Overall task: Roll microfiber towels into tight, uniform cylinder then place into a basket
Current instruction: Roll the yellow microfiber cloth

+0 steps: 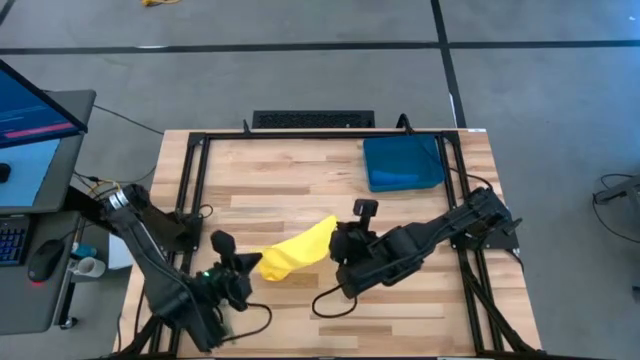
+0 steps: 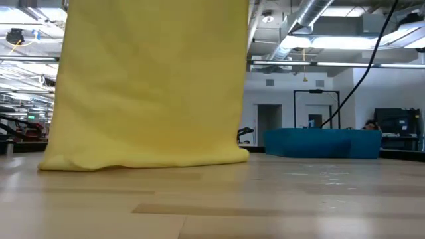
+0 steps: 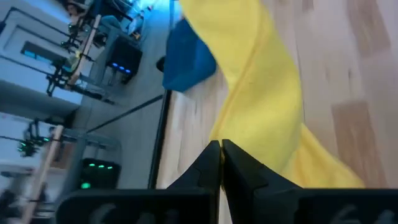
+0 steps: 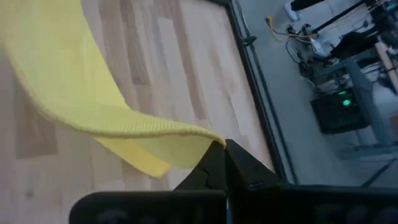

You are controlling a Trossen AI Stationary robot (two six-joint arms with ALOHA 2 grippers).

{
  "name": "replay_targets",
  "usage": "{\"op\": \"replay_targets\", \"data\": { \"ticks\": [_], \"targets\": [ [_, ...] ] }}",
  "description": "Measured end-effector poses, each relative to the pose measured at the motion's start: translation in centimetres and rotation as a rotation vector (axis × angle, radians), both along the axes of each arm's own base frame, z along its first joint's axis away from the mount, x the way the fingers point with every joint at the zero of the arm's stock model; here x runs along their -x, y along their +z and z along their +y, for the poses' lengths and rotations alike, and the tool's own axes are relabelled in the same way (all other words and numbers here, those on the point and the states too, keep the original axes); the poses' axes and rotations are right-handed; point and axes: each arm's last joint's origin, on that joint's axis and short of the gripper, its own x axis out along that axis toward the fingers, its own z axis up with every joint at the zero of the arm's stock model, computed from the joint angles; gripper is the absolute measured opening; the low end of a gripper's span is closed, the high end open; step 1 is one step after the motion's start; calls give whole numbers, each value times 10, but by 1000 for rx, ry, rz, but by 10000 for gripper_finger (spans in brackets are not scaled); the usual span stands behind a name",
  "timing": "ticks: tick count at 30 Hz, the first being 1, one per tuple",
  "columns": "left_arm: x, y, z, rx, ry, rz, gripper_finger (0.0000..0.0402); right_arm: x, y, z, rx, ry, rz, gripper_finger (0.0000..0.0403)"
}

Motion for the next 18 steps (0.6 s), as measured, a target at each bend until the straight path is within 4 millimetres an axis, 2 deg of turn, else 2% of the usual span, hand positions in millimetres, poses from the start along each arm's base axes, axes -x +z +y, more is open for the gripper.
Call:
{"op": "replay_targets", "data": {
  "ticks": [5, 9, 13, 18],
  "targets": [
    [11, 33, 16, 143, 44, -141, 0, 9, 26, 2, -60, -30, -76, 5],
    [16, 52, 23, 246, 60, -187, 0, 16, 40, 7, -81, -8, -109, 7],
    [18, 64, 24, 369, 74, -197, 0, 24, 48, 16, -110, 30, -118, 7],
    [18, 70, 22, 488, 77, -149, 0, 34, 56, 30, -191, 86, -121, 6]
  ]
}}
